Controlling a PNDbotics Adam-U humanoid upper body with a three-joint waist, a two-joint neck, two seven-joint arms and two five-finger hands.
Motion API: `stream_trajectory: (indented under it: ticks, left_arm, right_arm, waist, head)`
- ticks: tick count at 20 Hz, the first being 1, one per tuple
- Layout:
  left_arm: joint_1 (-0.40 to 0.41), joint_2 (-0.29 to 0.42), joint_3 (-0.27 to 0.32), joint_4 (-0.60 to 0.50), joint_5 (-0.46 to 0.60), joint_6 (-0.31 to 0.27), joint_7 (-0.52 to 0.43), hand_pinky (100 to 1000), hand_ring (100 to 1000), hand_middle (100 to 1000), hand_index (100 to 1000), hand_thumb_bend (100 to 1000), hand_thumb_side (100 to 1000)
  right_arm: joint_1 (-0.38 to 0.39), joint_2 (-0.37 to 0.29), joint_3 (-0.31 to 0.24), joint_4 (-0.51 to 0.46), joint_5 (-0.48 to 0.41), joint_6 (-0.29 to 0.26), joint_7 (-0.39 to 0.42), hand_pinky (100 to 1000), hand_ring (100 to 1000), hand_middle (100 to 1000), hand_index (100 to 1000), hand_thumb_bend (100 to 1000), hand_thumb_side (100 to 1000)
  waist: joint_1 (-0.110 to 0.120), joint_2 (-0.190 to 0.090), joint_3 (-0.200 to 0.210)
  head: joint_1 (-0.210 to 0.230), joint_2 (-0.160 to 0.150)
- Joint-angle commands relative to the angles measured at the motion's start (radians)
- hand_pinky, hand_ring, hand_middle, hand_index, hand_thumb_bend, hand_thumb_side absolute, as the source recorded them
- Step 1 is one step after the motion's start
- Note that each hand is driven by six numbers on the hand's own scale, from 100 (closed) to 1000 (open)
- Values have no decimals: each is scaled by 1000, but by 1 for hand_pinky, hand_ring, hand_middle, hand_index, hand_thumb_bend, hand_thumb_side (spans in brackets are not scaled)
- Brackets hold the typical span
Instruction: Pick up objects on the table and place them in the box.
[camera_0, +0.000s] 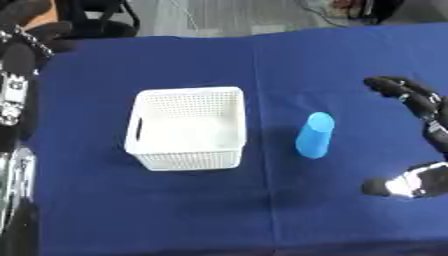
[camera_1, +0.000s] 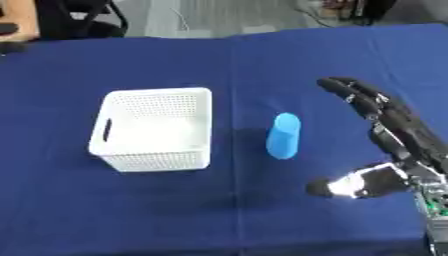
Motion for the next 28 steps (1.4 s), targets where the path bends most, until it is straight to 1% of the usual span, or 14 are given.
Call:
stream_trajectory:
  ticks: [1,5,9,10,11,12,13,14,15,16,21,28]
  left_arm:
    - [-5,10,0,-20,6,0,-3,735,778,898,947,1000,746]
    - [-3,10,0,-20,6,2,-4,735,778,899,947,1000,749]
    - [-2,9,-2,-20,7,4,-6,735,778,899,946,1000,753]
    - [-2,9,-2,-20,7,4,-7,735,778,899,946,1000,753]
    - [-2,9,-3,-20,7,4,-8,735,778,899,946,1000,753]
    - [-2,9,-3,-20,8,4,-8,735,778,899,946,1000,754]
    - [-2,10,-3,-20,8,4,-9,735,778,899,946,1000,754]
    - [-2,10,-4,-20,9,4,-9,735,779,900,946,1000,753]
    - [-1,10,-4,-20,9,5,-9,735,779,900,945,1000,754]
    - [-1,10,-4,-20,9,5,-10,735,779,900,945,1000,755]
    - [-1,9,-5,-20,12,5,-13,735,775,898,944,1000,754]
    - [-1,10,-8,-20,15,5,-16,735,775,898,944,1000,756]
  right_arm:
    - [-25,-38,8,-18,-40,26,-9,774,858,902,1000,876,761]
    - [-59,-74,19,2,-185,77,-2,761,858,909,1000,861,765]
    - [-94,-110,23,27,-276,94,18,757,857,911,1000,862,746]
    - [-103,-119,26,36,-293,95,24,757,857,912,1000,914,756]
    - [-110,-128,28,44,-306,96,31,760,857,909,1000,871,725]
    - [-119,-139,32,53,-316,95,38,760,857,911,1000,941,748]
    - [-127,-147,35,63,-324,94,45,761,856,908,1000,875,708]
    - [-136,-156,39,75,-328,93,53,761,856,907,1000,876,705]
    - [-144,-162,42,87,-332,91,58,761,855,907,1000,860,682]
    - [-155,-167,45,103,-333,89,63,762,855,907,1000,881,692]
    - [-196,-174,66,176,-348,59,70,757,851,908,1000,882,681]
    - [-254,-168,94,265,-355,25,71,753,847,907,1000,886,665]
  waist:
    - [-2,-11,2]
    - [-2,-11,4]
    - [-3,-11,6]
    - [-3,-11,6]
    - [-3,-11,7]
    - [-3,-11,7]
    - [-3,-11,8]
    - [-3,-11,8]
    - [-3,-11,9]
    - [-3,-12,9]
    - [-2,-12,11]
    - [-1,-12,12]
  head:
    - [-1,-3]
    - [-1,-6]
    - [-2,-7]
    - [-2,-7]
    - [-2,-7]
    - [-3,-7]
    - [-3,-7]
    - [-4,-7]
    - [-4,-7]
    - [-5,-7]
    - [-8,-9]
    - [-13,-10]
